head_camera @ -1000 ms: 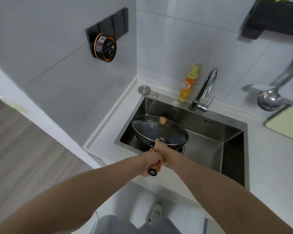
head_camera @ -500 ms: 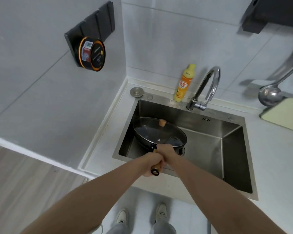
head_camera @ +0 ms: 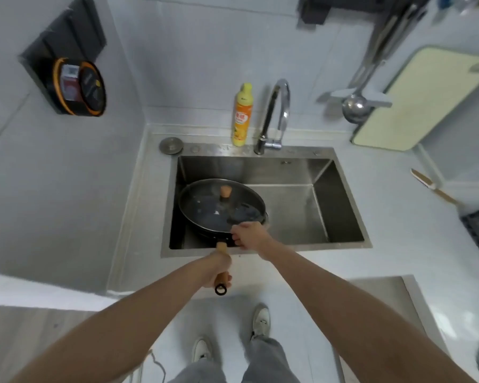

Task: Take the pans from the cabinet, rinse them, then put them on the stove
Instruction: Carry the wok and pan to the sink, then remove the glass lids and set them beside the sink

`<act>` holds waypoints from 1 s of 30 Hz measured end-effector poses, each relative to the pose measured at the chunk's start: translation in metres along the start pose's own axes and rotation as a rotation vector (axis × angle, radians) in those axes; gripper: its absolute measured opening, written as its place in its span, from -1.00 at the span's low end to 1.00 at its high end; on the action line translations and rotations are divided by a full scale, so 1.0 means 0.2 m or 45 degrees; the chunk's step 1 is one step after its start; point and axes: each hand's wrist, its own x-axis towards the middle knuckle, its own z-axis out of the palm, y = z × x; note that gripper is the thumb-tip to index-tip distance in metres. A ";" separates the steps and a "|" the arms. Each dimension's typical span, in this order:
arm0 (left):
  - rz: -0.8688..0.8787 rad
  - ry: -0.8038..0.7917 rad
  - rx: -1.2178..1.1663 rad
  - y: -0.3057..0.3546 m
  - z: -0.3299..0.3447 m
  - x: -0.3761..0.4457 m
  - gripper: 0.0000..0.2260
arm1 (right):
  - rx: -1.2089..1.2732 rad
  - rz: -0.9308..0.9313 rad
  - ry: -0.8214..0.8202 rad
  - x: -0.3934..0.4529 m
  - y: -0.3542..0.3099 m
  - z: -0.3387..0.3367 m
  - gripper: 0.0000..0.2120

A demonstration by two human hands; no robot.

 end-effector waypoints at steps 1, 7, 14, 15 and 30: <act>0.025 -0.002 0.085 -0.01 0.00 0.00 -0.68 | 0.038 -0.009 0.012 -0.05 0.03 -0.02 -0.83; 0.281 0.396 1.050 0.07 0.16 -0.08 -0.42 | 0.221 -0.031 0.015 -0.43 0.18 -0.22 -0.81; 0.964 0.085 1.338 0.08 1.02 -0.43 -0.62 | 0.194 -0.121 0.516 -1.02 0.75 -0.68 -0.66; 0.968 0.018 1.361 0.01 1.20 -0.47 -0.57 | 0.218 -0.104 0.608 -1.13 0.90 -0.77 -0.65; 1.509 -0.715 1.857 -1.63 3.30 -1.30 -0.59 | 0.430 0.590 1.289 -2.88 3.20 -1.20 -0.78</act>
